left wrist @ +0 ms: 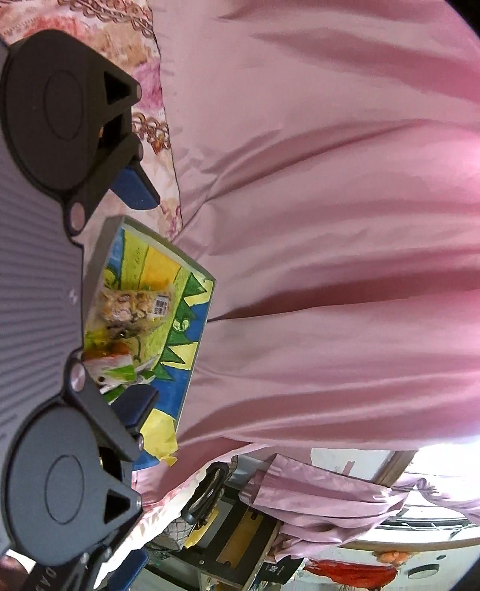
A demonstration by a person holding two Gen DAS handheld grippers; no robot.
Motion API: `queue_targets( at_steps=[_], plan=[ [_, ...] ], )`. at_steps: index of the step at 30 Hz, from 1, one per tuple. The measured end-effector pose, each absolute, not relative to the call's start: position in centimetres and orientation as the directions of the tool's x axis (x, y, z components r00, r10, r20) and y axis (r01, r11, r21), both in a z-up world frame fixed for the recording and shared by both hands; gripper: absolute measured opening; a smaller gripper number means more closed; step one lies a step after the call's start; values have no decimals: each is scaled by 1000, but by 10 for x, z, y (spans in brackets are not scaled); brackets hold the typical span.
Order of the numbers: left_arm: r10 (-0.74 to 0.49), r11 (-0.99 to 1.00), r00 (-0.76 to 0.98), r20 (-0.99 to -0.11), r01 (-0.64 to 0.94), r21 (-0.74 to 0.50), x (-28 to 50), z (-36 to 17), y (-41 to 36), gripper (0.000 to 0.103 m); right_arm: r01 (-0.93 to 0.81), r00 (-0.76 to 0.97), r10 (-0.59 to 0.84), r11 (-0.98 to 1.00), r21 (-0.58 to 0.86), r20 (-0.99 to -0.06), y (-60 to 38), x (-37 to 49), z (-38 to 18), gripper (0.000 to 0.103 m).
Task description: Organize snacks
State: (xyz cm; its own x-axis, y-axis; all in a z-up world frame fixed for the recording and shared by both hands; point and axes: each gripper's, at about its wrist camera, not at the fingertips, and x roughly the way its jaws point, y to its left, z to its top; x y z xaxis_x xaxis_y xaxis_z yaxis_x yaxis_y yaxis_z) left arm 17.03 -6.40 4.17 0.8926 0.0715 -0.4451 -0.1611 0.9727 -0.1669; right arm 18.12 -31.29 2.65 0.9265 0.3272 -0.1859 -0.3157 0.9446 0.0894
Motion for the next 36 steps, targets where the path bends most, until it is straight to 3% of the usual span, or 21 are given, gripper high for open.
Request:
queue_targets(
  at_steps=[13, 36],
  plan=[
    [84, 980, 894, -440, -155, -128, 116, 32, -55, 102, -265, 941, 284, 957, 120, -184, -326, 116, 26, 102],
    [43, 991, 888, -457, -96, -94, 60, 6, -49, 103, -230, 932, 254, 966, 118, -257, -315, 55, 14, 102]
  ],
)
